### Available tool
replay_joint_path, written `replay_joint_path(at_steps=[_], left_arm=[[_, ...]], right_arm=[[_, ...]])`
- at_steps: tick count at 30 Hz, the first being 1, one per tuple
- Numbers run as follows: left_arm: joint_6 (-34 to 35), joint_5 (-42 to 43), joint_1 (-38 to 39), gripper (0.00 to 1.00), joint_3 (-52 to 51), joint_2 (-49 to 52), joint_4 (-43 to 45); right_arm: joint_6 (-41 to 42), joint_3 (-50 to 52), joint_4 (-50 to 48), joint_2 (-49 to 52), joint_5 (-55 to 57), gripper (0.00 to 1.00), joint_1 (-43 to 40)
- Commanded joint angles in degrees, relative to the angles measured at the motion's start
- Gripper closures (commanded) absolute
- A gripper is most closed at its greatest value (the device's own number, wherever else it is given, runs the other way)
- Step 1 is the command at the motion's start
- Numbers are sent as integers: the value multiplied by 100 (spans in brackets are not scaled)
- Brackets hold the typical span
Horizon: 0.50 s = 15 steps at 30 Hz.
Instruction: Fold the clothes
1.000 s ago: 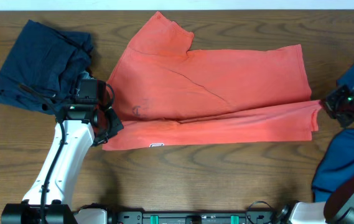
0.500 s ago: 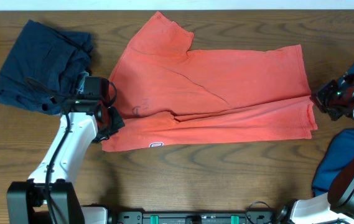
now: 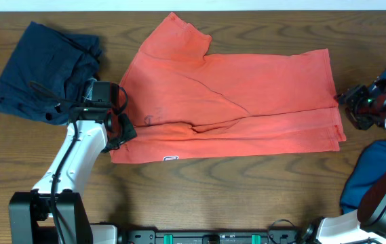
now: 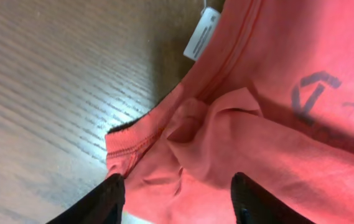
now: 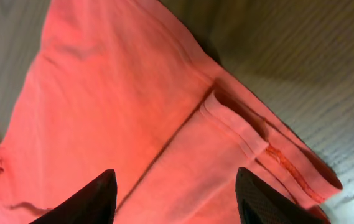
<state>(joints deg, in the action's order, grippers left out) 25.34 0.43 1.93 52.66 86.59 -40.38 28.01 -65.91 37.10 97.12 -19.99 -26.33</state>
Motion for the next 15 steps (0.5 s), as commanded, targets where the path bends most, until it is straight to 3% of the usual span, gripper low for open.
replay_joint_path(at_steps=[1, 4, 10, 15], left_arm=[[-315, -87, -24, 43, 103, 22, -151], [-496, 79, -26, 43, 105, 22, -361], [-931, 1209, -24, 44, 103, 22, -568], [-1032, 1172, -26, 44, 66, 22, -739]], right_arm=[[-422, -105, 173, 31, -28, 41, 46], [-603, -105, 452, 31, 28, 44, 46], [-708, -94, 1438, 31, 599, 50, 48], [-726, 39, 1899, 31, 1014, 51, 17]])
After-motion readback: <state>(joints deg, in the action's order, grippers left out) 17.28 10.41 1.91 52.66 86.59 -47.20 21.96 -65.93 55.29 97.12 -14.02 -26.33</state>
